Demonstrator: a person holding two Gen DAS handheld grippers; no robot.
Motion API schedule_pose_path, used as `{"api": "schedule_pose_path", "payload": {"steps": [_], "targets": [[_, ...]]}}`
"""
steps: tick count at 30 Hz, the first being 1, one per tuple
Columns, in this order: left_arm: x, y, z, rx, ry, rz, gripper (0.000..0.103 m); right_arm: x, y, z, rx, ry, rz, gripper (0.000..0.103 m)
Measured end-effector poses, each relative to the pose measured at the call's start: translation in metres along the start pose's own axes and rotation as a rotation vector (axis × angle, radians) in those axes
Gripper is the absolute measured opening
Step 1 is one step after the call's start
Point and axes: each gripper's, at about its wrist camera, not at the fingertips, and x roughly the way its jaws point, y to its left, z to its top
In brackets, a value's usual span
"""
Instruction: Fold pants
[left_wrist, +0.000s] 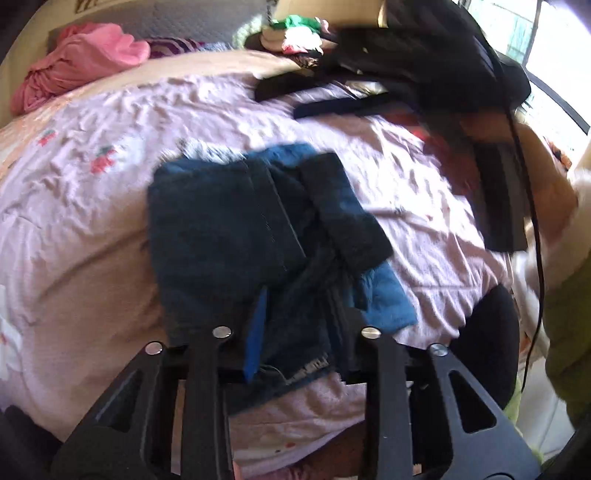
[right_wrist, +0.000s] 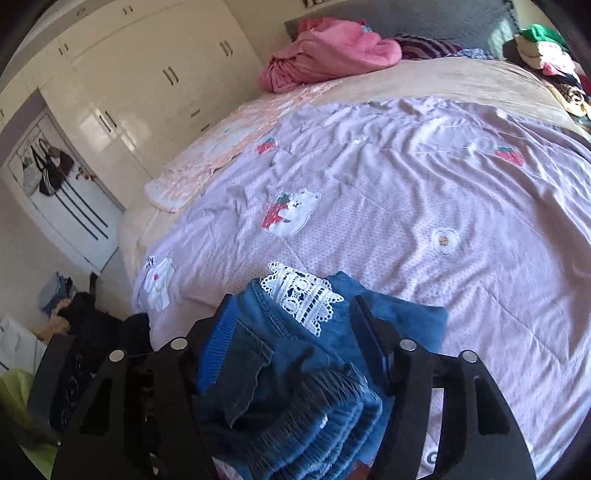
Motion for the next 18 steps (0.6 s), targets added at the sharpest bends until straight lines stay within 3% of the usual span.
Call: {"api": "schedule_pose_path", "payload": {"steps": [6, 15, 18], "targets": [[0.007, -0.014, -0.017, 0.09, 0.038, 0.018, 0.021, 0.057, 0.016, 0.004, -0.139, 0.203, -0.06, 0.046], [0.008, -0.009, -0.019, 0.063, 0.042, -0.011, 0.021, 0.074, 0.045, -0.024, -0.312, 0.268, -0.151, 0.045], [0.007, -0.005, -0.019, 0.046, 0.043, -0.024, 0.023, 0.07, 0.056, -0.029, -0.364, 0.268, -0.158, 0.025]]}}
